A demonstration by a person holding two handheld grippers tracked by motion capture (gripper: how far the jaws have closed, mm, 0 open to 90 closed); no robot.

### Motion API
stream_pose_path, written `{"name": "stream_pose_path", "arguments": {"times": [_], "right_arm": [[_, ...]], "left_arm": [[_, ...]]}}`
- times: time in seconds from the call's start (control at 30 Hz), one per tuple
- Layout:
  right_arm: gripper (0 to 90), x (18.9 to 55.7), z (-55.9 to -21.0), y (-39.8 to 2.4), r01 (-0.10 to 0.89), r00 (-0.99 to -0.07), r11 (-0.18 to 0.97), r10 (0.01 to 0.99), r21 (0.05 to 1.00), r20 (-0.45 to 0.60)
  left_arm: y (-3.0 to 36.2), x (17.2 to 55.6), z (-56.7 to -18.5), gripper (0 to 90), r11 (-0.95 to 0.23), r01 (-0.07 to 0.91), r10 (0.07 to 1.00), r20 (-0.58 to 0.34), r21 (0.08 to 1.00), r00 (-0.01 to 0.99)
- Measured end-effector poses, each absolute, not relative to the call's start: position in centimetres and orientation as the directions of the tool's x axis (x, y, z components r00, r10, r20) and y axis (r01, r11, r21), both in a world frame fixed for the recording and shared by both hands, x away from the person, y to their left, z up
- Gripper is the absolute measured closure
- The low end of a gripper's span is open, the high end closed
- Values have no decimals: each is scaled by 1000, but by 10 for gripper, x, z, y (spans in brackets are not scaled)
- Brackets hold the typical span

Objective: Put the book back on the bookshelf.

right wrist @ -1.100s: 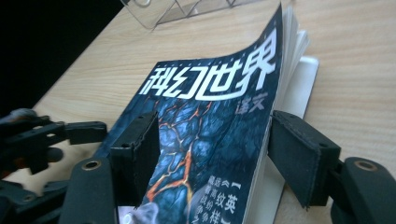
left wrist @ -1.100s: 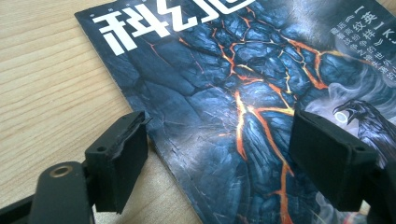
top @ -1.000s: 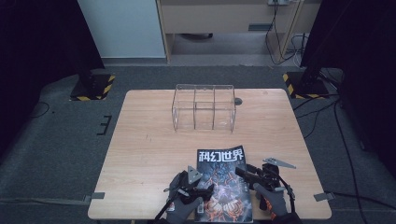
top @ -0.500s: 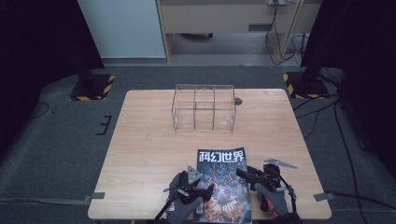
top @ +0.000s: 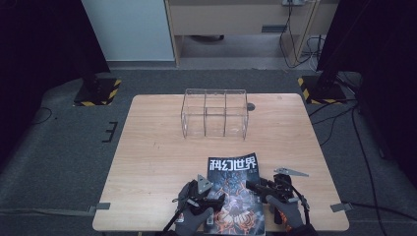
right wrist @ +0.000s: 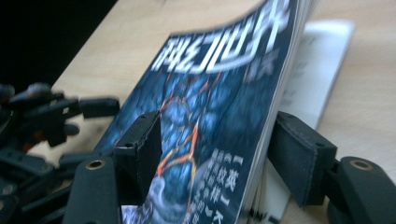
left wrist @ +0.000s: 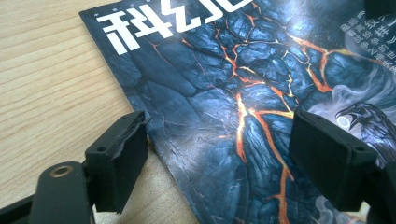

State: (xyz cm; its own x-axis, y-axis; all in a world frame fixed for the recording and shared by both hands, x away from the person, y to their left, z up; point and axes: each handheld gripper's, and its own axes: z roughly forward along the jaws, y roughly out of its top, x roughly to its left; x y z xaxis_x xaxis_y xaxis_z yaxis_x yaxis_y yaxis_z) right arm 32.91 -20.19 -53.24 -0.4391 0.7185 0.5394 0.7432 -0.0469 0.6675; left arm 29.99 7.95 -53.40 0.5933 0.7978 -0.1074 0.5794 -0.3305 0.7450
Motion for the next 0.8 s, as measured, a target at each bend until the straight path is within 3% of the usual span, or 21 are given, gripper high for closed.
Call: {"name": "stream_pose_path", "arguments": {"times": [0.57,0.8], "right_arm": [[374,337,-536,-187,692,-526,117,758,712,387],[516,335,-533,-180,652,-534,188,802,734,268]], "left_arm": [[82,302,-534,195,-329,579,798,-109,746,593],[82,302,-534,194,-331,579,798,-106,746,593]]}}
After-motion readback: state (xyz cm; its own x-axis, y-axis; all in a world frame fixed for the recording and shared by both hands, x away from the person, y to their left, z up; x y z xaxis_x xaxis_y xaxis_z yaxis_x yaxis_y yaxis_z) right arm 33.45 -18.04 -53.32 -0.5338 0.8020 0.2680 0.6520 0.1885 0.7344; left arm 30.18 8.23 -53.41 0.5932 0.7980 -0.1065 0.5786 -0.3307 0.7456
